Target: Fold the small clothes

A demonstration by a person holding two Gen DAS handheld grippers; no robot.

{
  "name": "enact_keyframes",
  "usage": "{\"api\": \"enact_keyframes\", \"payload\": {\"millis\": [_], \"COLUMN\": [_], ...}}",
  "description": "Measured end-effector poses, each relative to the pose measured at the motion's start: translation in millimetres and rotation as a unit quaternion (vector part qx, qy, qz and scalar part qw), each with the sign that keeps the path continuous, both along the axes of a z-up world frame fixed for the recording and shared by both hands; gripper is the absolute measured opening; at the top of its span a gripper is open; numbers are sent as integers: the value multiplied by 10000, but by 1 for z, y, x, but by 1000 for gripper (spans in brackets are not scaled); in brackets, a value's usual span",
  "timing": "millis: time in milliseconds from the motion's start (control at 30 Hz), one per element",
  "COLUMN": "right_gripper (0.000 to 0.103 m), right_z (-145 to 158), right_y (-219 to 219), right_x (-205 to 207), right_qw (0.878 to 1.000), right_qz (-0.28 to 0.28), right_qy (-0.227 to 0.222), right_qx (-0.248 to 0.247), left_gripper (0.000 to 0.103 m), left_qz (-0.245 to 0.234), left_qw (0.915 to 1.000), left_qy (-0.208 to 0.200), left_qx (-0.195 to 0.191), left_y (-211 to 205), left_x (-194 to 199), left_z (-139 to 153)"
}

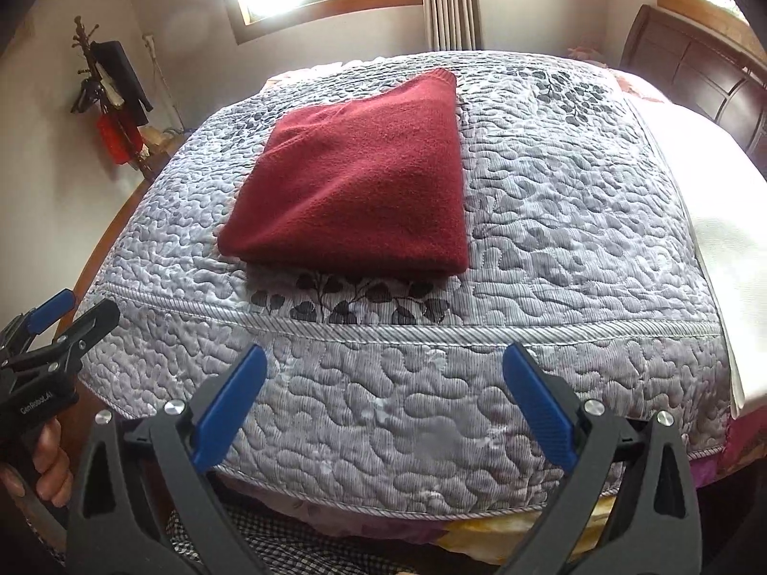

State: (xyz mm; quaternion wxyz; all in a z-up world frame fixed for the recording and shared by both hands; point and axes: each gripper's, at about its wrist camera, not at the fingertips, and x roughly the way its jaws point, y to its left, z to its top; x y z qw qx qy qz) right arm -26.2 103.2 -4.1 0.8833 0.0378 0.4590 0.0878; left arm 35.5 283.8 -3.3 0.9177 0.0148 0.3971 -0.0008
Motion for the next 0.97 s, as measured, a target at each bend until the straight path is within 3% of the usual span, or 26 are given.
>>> {"api": "enact_keyframes", "payload": {"millis": [967], "right_gripper": [99], "right_z": [-12], "right_y": [1], "right_x": [7], "right_qw": [9998], "right_qz": [-94], "right_qy": [140], "right_qx": [-137], "left_gripper": [99], "left_qz": [20], "left_qw": [9995], "left_qy": [303], "left_qx": [50], "left_y": [2], "left_x": [7], "left_z": [-20]}}
